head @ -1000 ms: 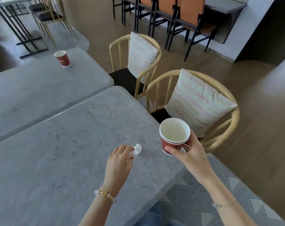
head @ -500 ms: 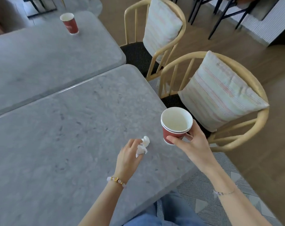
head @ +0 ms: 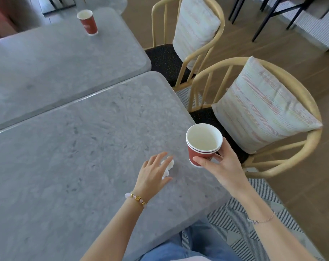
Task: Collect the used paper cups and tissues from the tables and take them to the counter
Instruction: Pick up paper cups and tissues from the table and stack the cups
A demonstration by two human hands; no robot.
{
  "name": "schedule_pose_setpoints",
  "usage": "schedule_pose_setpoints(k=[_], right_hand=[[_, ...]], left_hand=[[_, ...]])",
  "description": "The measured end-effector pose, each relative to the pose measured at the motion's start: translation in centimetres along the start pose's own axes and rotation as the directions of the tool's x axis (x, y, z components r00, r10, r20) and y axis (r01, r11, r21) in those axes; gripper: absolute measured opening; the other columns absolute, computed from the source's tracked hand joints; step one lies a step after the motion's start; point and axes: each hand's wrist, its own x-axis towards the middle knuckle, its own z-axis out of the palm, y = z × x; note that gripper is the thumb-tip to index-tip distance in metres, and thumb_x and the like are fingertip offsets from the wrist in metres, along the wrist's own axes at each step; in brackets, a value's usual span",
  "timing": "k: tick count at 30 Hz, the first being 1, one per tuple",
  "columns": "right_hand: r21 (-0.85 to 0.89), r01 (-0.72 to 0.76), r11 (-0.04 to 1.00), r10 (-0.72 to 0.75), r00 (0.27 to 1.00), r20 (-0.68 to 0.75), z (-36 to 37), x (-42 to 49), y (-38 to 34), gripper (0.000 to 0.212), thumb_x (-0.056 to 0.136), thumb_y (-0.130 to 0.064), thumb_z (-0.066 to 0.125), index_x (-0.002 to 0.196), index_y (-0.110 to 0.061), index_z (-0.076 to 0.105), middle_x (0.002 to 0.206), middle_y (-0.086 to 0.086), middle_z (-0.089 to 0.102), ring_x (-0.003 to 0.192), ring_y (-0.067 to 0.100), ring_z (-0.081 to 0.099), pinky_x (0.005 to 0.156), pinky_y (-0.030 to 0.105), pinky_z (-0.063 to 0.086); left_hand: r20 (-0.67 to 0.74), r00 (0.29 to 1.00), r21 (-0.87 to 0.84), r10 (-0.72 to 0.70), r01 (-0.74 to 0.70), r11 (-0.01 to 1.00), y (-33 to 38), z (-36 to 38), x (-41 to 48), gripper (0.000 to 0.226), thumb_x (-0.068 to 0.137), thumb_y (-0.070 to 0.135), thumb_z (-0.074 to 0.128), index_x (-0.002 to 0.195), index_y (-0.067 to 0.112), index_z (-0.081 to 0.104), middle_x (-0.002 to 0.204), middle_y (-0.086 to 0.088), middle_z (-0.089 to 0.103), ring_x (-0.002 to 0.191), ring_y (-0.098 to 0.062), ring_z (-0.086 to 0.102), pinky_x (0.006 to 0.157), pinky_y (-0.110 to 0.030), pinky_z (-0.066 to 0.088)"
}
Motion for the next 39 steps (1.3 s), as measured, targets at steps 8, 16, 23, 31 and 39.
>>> schedule_pose_setpoints(k=[8, 16, 23, 31, 39], right_hand=[[0.008, -0.003, 1.000, 0.003, 1.000, -0.011, -0.3, 0.3, 0.0, 0.061, 0.068, -0.006, 0.082, 0.114, -0.034, 0.053, 0.113, -0.016, 0.063, 0.103, -0.006, 0.059, 0.083, 0.007, 0.044], [0.003, 0.004, 1.000, -0.004, 1.000, -0.015, -0.5, 0.6, 0.0, 0.061, 0.068, -0.008, 0.082, 0.115, -0.035, 0.054, 0.112, -0.016, 0.063, 0.103, -0.004, 0.060, 0.083, 0.007, 0.045], [-0.006, 0.025, 1.000, -0.025, 0.996, -0.081, -1.8, 0.9, -0.6, 0.057, 0.068, -0.012, 0.083, 0.108, -0.041, 0.054, 0.104, -0.026, 0.065, 0.102, -0.007, 0.059, 0.083, 0.007, 0.045], [-0.020, 0.023, 1.000, -0.027, 0.975, -0.222, -5.0, -0.6, -1.4, 0.059, 0.066, -0.023, 0.084, 0.108, -0.049, 0.052, 0.109, -0.030, 0.063, 0.105, -0.009, 0.057, 0.081, 0.008, 0.047], [0.004, 0.046, 0.999, -0.040, 0.912, -0.407, -10.0, -5.0, -1.7, 0.062, 0.066, -0.025, 0.084, 0.114, -0.045, 0.051, 0.115, -0.018, 0.063, 0.106, -0.004, 0.058, 0.086, 0.012, 0.049]], left_hand=[[-0.017, 0.999, -0.023, -0.027, 0.026, 0.999, 0.1, 0.3, 0.3, 0.034, 0.087, 0.018, 0.062, 0.121, 0.019, 0.056, 0.118, -0.002, 0.054, 0.101, -0.022, 0.052, 0.067, -0.031, 0.047], [-0.080, 0.996, -0.063, -0.027, 0.022, 0.998, 0.3, -0.4, 0.5, 0.024, 0.086, 0.014, 0.064, 0.110, 0.015, 0.060, 0.108, -0.003, 0.056, 0.090, -0.021, 0.053, 0.051, -0.031, 0.047], [-0.215, 0.974, -0.049, 0.070, -0.082, 0.995, 2.7, -4.3, 2.6, 0.030, 0.077, 0.007, 0.074, 0.104, 0.013, 0.065, 0.099, -0.006, 0.062, 0.078, -0.023, 0.058, 0.048, -0.026, 0.041], [-0.291, 0.929, -0.010, 0.230, -0.244, 0.970, 6.8, -8.0, 5.4, 0.036, 0.077, 0.011, 0.074, 0.110, 0.018, 0.062, 0.105, -0.003, 0.061, 0.084, -0.018, 0.057, 0.056, -0.022, 0.043], [-0.215, 0.891, -0.050, 0.400, -0.419, 0.907, 14.1, -9.1, 7.2, 0.041, 0.083, 0.012, 0.069, 0.122, 0.018, 0.057, 0.118, -0.005, 0.057, 0.098, -0.021, 0.056, 0.067, -0.033, 0.056]])
